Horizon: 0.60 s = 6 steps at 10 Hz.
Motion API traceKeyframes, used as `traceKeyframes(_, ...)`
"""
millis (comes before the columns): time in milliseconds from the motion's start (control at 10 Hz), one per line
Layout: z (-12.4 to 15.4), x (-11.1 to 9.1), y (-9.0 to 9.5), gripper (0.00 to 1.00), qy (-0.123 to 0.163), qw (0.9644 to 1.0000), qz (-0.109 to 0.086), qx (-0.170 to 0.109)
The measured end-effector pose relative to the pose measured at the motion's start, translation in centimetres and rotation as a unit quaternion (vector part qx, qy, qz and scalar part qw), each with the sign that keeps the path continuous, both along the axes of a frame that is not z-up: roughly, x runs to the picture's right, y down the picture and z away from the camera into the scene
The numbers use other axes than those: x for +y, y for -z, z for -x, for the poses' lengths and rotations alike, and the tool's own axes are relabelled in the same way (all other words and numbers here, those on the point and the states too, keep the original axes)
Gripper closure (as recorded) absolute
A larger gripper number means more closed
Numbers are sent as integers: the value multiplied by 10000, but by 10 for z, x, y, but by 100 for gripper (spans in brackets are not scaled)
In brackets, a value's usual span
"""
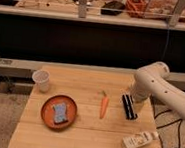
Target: Place the eraser in the ceramic cup
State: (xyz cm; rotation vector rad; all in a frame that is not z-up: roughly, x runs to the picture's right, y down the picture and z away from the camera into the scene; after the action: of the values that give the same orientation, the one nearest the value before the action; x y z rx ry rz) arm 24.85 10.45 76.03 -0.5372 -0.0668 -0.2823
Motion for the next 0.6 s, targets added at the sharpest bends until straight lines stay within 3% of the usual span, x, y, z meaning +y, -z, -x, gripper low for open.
traceKeyframes(600, 6, 7, -5, 20, 447, 9986, 22, -278)
